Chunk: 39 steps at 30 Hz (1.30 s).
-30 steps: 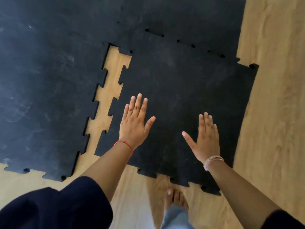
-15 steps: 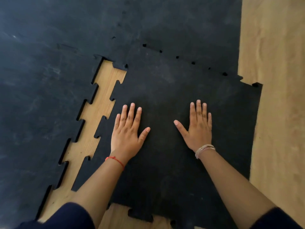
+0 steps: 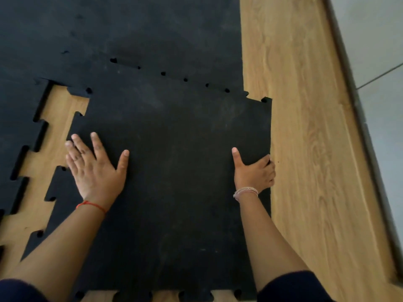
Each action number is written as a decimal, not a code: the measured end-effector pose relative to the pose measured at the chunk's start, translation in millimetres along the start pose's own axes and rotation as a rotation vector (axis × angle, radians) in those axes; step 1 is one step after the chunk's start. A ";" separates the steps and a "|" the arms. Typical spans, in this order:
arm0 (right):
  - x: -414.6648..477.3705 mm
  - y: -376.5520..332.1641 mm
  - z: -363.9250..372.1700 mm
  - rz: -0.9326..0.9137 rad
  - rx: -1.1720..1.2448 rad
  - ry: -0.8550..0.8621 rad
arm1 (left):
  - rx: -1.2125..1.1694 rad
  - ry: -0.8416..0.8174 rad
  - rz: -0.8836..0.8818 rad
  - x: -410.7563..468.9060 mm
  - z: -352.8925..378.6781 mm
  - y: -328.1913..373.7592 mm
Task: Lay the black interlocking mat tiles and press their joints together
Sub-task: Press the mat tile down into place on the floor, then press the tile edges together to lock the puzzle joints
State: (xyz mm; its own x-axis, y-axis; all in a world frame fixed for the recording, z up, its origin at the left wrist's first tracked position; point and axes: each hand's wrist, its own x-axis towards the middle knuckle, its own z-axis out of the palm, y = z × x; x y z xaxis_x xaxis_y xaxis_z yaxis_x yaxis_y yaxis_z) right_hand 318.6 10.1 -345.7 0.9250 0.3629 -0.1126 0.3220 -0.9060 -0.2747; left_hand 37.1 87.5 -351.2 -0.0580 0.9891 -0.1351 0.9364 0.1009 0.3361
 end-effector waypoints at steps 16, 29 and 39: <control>-6.2 -112.9 1.8 -0.861 0.027 -0.171 | 0.056 -0.017 0.018 -9.0 -12.8 -21.7; -19.3 -282.3 46.0 -0.779 0.068 -0.374 | 0.054 0.025 -0.001 -6.1 -5.3 -29.1; -66.2 -298.9 19.1 -0.843 0.569 -0.288 | 0.027 0.240 -0.061 -45.2 -25.2 -51.9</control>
State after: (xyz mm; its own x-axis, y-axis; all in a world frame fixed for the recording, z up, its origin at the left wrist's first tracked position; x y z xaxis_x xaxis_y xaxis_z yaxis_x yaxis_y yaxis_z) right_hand 157.2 261.0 -274.4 0.3390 0.9329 0.1215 0.6269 -0.1277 -0.7686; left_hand -17.6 40.3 -339.1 -0.1919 0.9788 0.0716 0.9375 0.1612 0.3084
